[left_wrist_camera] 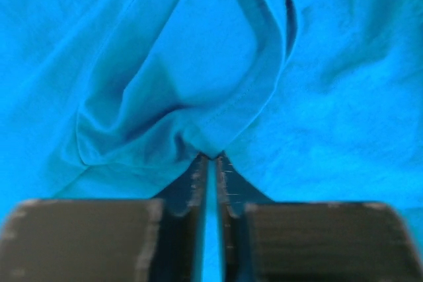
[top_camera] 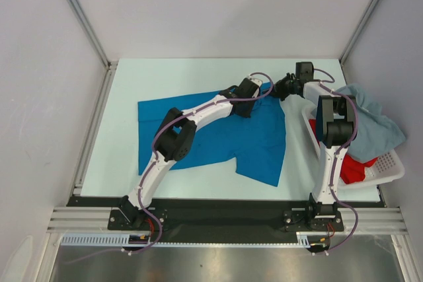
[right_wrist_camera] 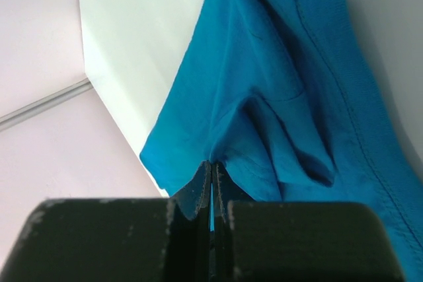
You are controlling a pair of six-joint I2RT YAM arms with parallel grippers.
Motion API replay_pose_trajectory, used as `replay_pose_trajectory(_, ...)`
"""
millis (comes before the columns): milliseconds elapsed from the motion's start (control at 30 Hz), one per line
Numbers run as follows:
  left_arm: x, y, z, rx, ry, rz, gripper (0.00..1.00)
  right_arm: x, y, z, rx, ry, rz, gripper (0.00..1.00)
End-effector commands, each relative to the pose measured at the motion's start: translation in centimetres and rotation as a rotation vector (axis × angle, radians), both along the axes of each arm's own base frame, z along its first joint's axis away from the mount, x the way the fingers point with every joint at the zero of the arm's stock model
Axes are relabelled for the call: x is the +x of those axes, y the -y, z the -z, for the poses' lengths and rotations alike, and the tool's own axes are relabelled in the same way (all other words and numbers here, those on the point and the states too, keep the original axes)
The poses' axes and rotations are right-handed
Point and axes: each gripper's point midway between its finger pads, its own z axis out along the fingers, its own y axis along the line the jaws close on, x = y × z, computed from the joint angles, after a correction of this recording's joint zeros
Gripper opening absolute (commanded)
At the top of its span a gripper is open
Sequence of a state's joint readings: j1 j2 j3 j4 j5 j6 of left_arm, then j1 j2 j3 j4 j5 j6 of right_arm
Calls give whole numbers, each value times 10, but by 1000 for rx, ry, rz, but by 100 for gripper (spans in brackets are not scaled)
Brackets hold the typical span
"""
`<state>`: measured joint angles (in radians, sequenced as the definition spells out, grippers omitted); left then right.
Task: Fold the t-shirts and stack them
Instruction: Fold the tshirt
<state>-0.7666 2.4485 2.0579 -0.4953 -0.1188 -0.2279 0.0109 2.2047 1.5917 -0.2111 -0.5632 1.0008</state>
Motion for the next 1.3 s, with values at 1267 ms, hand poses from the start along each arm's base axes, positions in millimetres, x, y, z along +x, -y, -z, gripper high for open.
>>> replay_pose_trajectory(1267, -32, -41, -54, 0, -89, 137, 0, -126, 37, -1, -343, -121, -200, 0)
